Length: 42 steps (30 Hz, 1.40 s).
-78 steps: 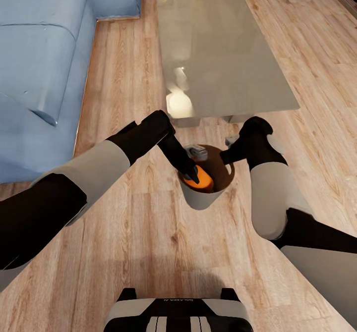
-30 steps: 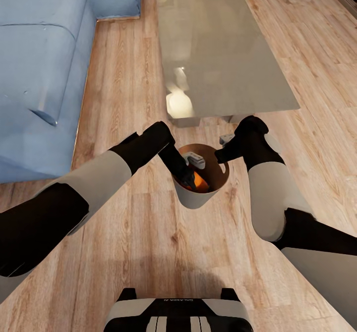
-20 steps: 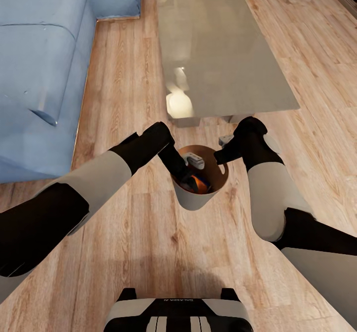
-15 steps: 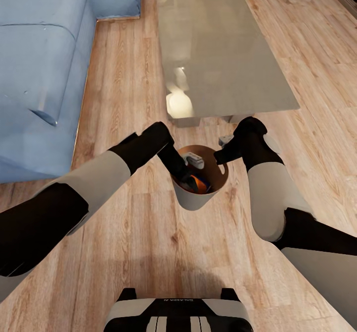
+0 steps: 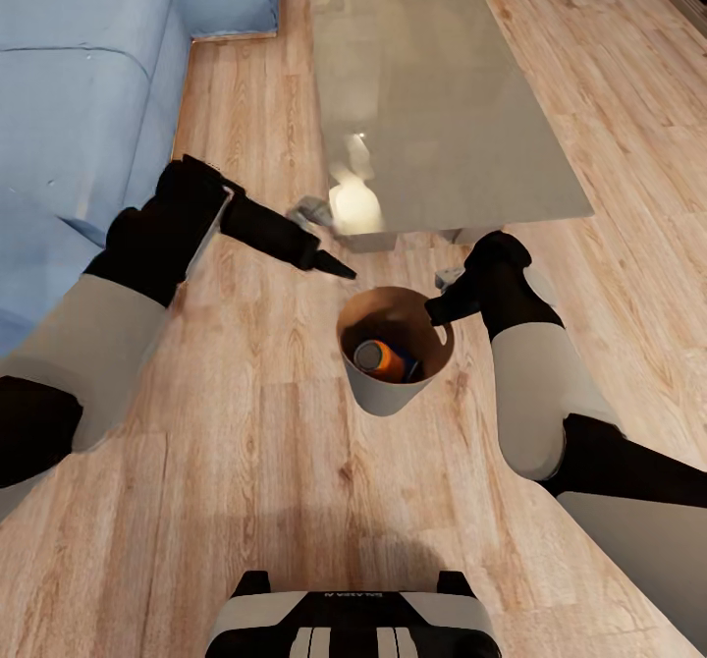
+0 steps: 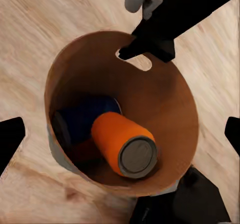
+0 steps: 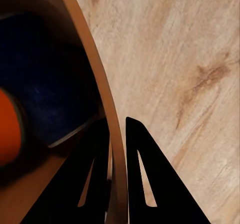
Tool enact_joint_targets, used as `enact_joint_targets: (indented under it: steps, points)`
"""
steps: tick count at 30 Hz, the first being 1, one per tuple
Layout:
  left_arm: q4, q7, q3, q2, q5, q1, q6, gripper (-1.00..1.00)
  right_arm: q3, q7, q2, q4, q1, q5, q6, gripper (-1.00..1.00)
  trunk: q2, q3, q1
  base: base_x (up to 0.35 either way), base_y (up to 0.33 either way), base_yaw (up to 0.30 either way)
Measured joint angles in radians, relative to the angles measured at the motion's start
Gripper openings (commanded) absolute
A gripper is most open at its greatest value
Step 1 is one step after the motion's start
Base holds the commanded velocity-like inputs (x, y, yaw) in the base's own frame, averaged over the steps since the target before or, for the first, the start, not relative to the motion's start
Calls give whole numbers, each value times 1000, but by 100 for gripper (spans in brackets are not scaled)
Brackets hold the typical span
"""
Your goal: Put the three can of soda from the living room inside the tash can in the kitchen.
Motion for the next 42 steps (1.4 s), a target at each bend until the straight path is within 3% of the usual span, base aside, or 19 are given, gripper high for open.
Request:
enact_joint_targets:
  steps: [1, 3, 4, 5, 7, 9, 11, 13, 15, 17, 18, 19, 22, 24, 26, 28, 30, 39, 42]
  points:
    - [-23, -23, 30, 28, 0, 0, 0, 100, 0, 0, 0, 0, 0, 1, 0, -100, 0, 0, 0, 0, 0, 0]
    - [-78, -130, 129, 146, -1, 0, 0, 100, -2, 0, 0, 0, 1, 3, 1, -100, 0, 0, 0, 0, 0, 0]
    - [-85, -153, 152, 168, -1, 0, 1, 100, -3, 0, 0, 0, 1, 3, 1, -100, 0, 0, 0, 0, 0, 0]
    - [-93, -185, 186, 213, -2, 3, 1, 100, -4, 0, 0, 0, 2, 3, 1, -100, 0, 0, 0, 0, 0, 0]
    - [-100, -213, 225, 278, -3, 32, 1, 100, -6, 0, 0, -1, 2, 3, 1, -100, 0, 0, 0, 0, 0, 0]
    - [-108, -221, 246, 312, -4, 73, 1, 100, -8, 1, -4, -1, 3, 1, 4, -100, 0, 0, 0, 0, 0, 0]
    - [-117, -216, 277, 338, -7, 153, 1, 100, -9, 1, -16, -1, 3, 5, 0, -100, 0, 0, 0, 0, 0, 0]
    - [-145, -155, 350, 350, -9, 263, 0, 100, -12, 2, -34, -1, 2, 6, 2, -100, 0, 0, 0, 0, 0, 0]
    - [-188, -79, 419, 352, -4, 353, 0, 100, -13, 4, -57, -1, 2, 2, 7, -100, 0, 0, 0, 0, 0, 0]
    - [-241, -4, 512, 342, -2, 519, -10, 100, -10, 6, -102, -1, 0, -6, 11, -100, 0, 0, 0, 0, 0, 0]
    - [-261, 29, 566, 329, 0, 605, -52, 100, -8, 5, -129, -1, 0, 2, 8, -100, 0, 0, 0, 0, 0, 0]
    - [-271, 48, 594, 320, 1, 647, -79, 100, -5, 0, -146, -1, 0, 25, -11, -100, 0, 0, 0, 0, 0, 0]
    - [-304, 165, 716, 236, 0, 813, -232, 100, -4, 7, -232, 6, -1, 7, 5, -100, 0, 0, 0, 0, 0, 0]
    - [-313, 203, 737, 207, 0, 842, -269, 100, -1, 3, -252, 11, -1, 34, -15, -100, 0, 0, 0, 0, 0, 0]
    - [-363, 261, 756, 170, -2, 871, -306, 100, 3, 35, -280, 26, -1, 7, 4, -100, 0, 0, 0, 0, 0, 0]
    - [-396, 292, 763, 153, -3, 884, -321, 100, 22, 66, -300, 34, -1, 2, 13, -100, 0, 0, 0, 0, 0, 0]
    - [-412, 305, 766, 137, -1, 889, -328, 100, 52, 104, -311, 36, -1, 47, -3, -100, 0, 0, 0, 0, 0, 0]
    - [-429, 311, 769, 116, 2, 893, -328, 100, 76, 170, -329, 33, 1, 73, 8, -100, 21, 9, -11, 0, 0, 0]
    - [-429, 316, 769, 115, -5, 893, -268, 100, 79, 171, -349, 33, 1, 83, 0, -100, 42, 19, -23, 0, 0, 0]
